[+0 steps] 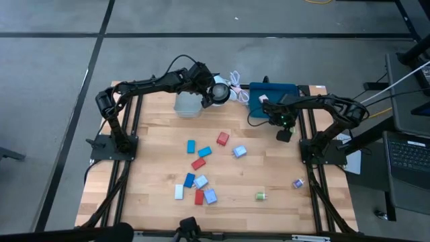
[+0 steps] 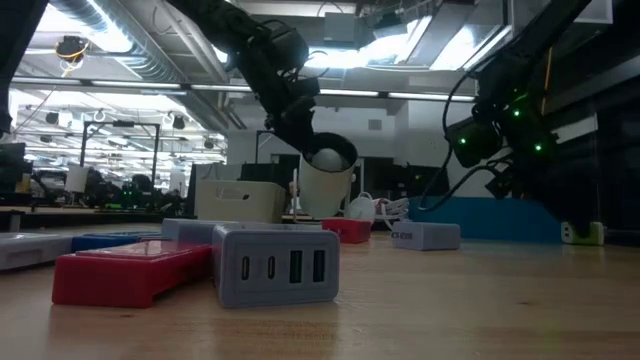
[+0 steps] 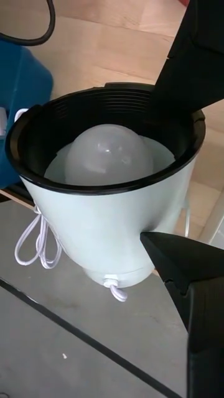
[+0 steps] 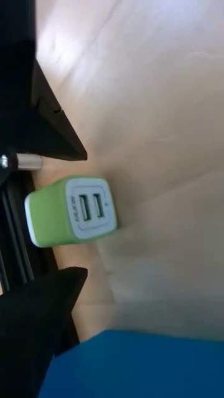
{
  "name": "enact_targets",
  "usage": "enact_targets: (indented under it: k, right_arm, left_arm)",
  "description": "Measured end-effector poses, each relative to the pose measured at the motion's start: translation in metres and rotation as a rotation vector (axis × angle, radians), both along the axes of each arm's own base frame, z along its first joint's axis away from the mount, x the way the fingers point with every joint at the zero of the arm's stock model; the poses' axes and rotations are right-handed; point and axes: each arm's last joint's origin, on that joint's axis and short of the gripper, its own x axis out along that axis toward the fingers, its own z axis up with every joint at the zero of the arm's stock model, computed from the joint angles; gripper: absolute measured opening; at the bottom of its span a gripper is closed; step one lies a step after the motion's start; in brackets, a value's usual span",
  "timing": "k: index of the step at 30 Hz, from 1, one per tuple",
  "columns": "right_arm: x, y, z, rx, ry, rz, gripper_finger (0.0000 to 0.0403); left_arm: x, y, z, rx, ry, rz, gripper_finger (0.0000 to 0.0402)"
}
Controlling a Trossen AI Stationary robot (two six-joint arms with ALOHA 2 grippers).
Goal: Pick & Place Office items
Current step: Put the top green charger adapter into the blue bin
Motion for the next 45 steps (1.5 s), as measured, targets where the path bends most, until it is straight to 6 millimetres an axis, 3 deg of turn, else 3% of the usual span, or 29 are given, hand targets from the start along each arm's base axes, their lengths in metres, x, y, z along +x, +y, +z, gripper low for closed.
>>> enact_targets:
  k: [4,12,19,23,33,38,42,45]
  right_arm:
    - [0.000,0.000,0.000,-0.003,-0.003,0.000,0.0261]
    - [0.000,0.000,0.000,-0.003,0.000,0.001,0.0137]
    - [0.000,0.001,0.001,0.025,-0.001,-0.024,0.0139]
    - [0.007,-0.003,0.014,0.043,-0.024,-0.053,0.0139]
    - [0.046,-0.025,0.088,0.045,-0.210,-0.075,0.0139]
    - [0.060,-0.041,0.121,-0.067,-0.350,-0.066,0.0139]
    - [0.057,-0.064,0.124,-0.189,-0.389,-0.105,0.0139]
    - [0.048,-0.083,0.114,-0.201,-0.370,-0.189,0.0139]
  left_arm:
    - [0.000,0.000,0.000,0.000,0.000,0.000,0.0294]
    - [0.000,0.000,0.000,0.000,-0.001,0.000,0.0294]
    - [0.000,0.000,0.000,0.003,-0.002,0.001,0.0294]
    - [0.002,0.001,0.005,0.020,-0.028,0.002,0.0294]
    - [0.010,0.005,0.056,0.061,-0.133,-0.020,0.0294]
    - [0.011,0.006,0.071,0.072,-0.156,-0.018,0.0294]
    - [0.010,0.005,0.076,0.058,-0.146,-0.014,0.0294]
    - [0.006,0.002,0.080,0.031,-0.102,-0.015,0.0294]
